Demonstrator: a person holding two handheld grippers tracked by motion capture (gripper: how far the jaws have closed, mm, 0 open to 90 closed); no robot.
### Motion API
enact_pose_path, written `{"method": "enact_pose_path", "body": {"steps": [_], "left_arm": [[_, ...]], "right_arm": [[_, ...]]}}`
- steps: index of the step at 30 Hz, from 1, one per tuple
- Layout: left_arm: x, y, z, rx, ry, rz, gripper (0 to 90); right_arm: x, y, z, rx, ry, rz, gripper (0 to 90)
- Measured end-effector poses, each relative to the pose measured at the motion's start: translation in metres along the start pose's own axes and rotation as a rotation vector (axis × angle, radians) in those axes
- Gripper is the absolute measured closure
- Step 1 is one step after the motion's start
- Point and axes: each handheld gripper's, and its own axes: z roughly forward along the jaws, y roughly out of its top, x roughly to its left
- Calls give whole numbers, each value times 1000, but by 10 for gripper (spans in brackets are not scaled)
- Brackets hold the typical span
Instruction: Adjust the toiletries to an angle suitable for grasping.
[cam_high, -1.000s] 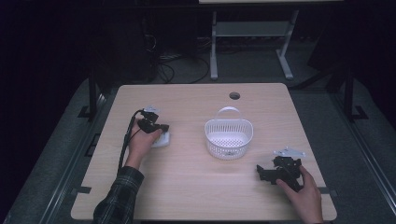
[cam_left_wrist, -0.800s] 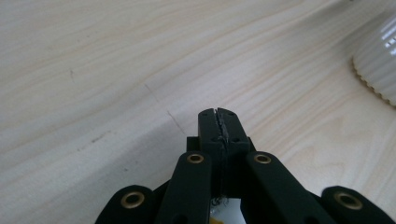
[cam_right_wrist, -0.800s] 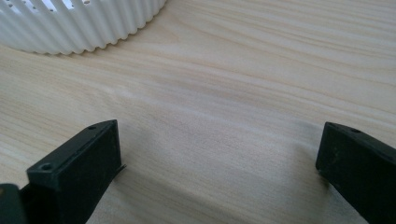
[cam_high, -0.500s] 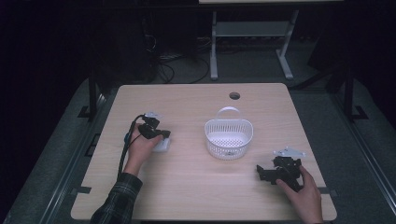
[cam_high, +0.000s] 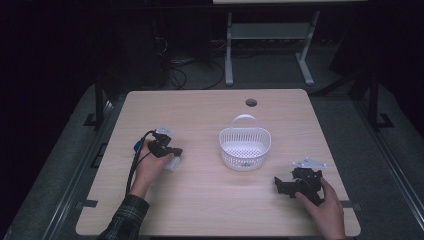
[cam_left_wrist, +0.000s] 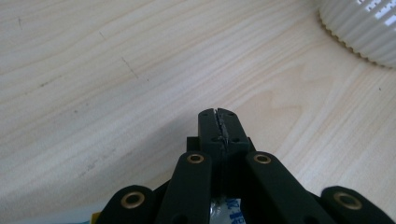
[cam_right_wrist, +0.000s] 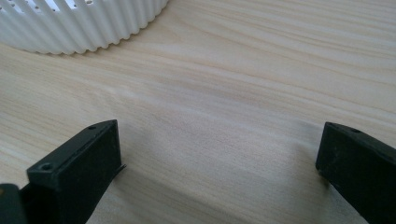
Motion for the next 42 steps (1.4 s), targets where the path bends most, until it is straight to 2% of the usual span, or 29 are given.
{"method": "enact_pose_path", "body": {"steps": [15, 26, 27, 42], "left_arm": [[-9, -15, -13, -4, -21, 12, 900], [-17, -30, -20, 28, -18, 43, 900], [-17, -31, -20, 28, -21, 33, 900], [-17, -53, -42, 37, -1, 30, 900]], "right_arm": [[1, 0, 0, -2, 2, -3, 0], [2, 0, 0, -1, 5, -4, 0], [2, 0, 0, -1, 5, -5, 0], [2, 0, 0, 0, 5, -7, 0]]}}
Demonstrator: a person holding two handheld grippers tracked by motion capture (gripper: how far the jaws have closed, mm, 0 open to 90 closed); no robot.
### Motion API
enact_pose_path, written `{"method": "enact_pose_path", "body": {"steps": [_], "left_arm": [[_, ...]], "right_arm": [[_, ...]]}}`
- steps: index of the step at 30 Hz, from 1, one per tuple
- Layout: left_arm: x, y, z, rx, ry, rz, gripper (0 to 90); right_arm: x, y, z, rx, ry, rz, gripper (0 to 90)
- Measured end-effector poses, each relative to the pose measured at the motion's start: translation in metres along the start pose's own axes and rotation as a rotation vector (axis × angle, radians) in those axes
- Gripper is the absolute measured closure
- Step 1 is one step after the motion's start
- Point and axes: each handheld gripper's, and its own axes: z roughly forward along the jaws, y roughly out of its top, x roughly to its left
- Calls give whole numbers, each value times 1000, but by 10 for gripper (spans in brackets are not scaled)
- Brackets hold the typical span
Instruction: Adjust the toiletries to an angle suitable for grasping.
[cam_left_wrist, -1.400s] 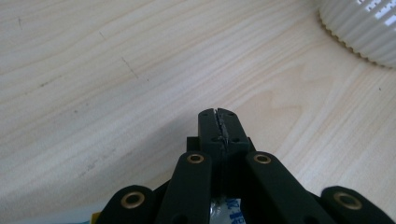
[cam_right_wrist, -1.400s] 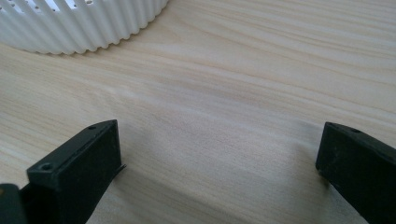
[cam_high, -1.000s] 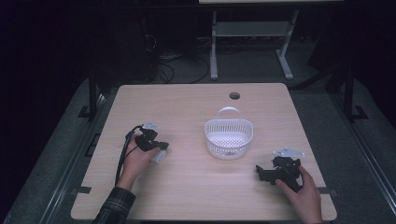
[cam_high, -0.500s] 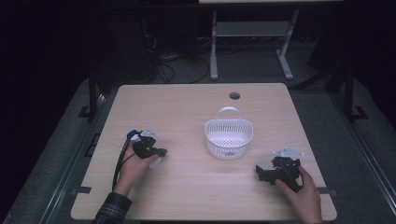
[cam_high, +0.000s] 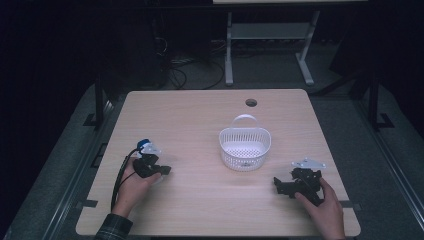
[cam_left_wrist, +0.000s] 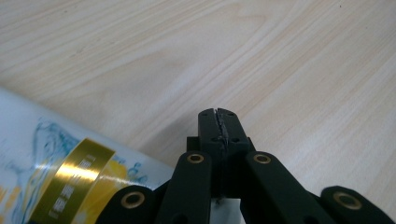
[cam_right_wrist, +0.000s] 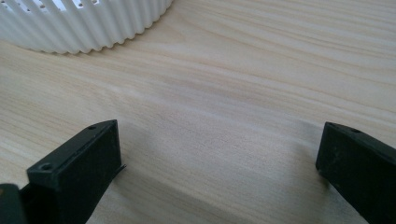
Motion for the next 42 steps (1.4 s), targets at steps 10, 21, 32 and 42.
{"method": "enact_pose_path", "body": {"steps": [10, 21, 32, 42], "left_arm": [[0, -8, -13, -18, 4, -15, 900], [12, 3, -37, -51, 47, -18, 900], [53, 5, -53, -48, 128, -90, 899], [92, 7, -54, -40, 199, -150, 900]], "right_arm": [[0, 0, 0, 0, 1, -1, 0], [0, 0, 0, 0, 2, -1, 0], [0, 0, 0, 0, 2, -1, 0], [0, 0, 0, 0, 2, -1, 0]]}}
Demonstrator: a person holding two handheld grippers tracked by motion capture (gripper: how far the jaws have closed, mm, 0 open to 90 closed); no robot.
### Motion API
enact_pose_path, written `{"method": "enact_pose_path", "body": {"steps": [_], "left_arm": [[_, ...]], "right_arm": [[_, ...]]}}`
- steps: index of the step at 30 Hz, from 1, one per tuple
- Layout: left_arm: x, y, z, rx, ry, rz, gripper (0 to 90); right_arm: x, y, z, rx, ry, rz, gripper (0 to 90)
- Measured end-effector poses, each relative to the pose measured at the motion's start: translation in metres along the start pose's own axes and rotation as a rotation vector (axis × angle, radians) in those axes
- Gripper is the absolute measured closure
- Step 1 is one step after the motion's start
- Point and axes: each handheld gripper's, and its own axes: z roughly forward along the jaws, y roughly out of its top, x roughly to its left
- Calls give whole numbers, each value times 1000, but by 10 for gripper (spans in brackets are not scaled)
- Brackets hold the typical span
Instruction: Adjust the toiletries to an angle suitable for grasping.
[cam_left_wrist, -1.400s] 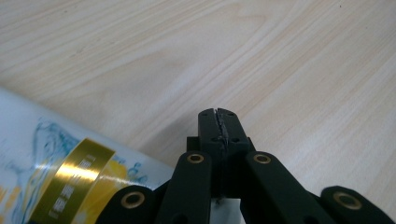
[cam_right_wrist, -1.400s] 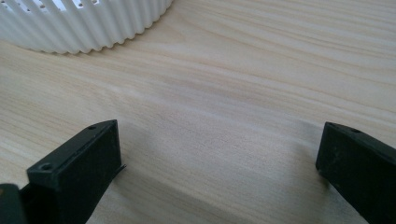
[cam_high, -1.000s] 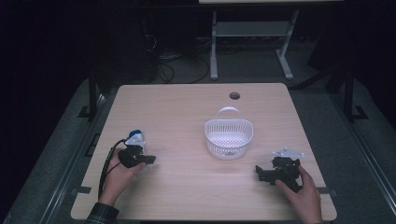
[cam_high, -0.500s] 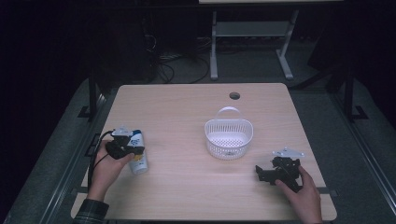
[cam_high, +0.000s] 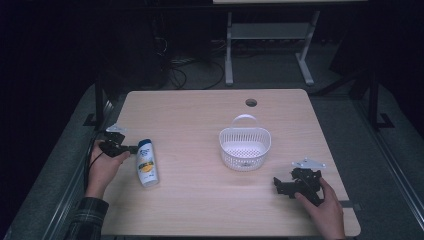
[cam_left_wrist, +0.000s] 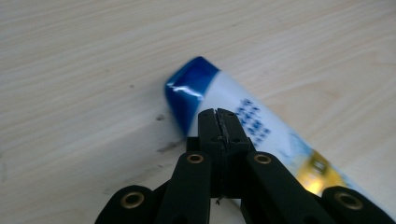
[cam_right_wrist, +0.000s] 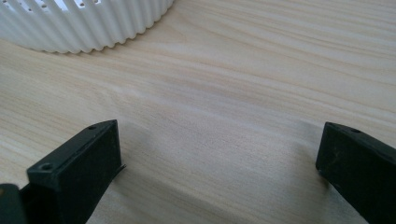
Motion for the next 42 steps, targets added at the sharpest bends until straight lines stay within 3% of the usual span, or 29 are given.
{"method": "enact_pose_path", "body": {"steps": [11, 18, 31, 42], "left_arm": [[23, 8, 19, -23, 55, -41, 900], [28, 7, 32, 6, 70, -53, 900], [21, 6, 40, 5, 39, -64, 900], [1, 17, 51, 3, -14, -44, 900]], "right_arm": [[0, 0, 0, 0, 2, -1, 0], [0, 0, 0, 0, 3, -3, 0], [0, 0, 0, 0, 4, -4, 0], [0, 0, 0, -1, 5, -7, 0]]}}
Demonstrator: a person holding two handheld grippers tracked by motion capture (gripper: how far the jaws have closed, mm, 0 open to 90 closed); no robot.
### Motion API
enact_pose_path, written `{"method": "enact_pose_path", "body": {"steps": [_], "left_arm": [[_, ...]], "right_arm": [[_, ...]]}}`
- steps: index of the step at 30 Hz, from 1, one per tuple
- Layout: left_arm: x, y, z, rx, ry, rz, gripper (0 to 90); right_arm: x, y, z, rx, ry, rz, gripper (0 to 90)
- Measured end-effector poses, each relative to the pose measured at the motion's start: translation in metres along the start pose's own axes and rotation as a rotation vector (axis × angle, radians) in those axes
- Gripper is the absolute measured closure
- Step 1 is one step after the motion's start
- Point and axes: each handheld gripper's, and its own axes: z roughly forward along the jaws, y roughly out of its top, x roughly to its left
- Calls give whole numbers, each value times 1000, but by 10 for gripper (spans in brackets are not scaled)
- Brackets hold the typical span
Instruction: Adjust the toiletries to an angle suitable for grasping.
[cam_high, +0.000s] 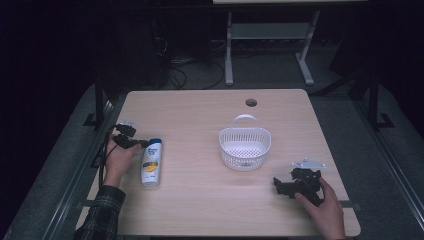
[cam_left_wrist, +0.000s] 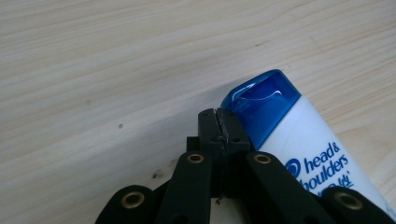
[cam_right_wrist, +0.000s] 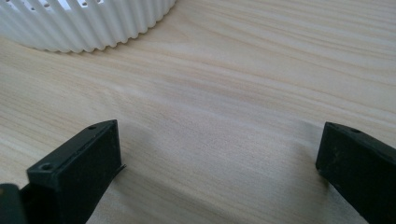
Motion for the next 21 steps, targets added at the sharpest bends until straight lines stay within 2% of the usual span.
{"method": "enact_pose_path", "body": {"steps": [21], "left_arm": [[-34, 12, 15, -2, -76, 52, 900]], "right_arm": [[0, 0, 0, -1, 2, -3, 0]]}}
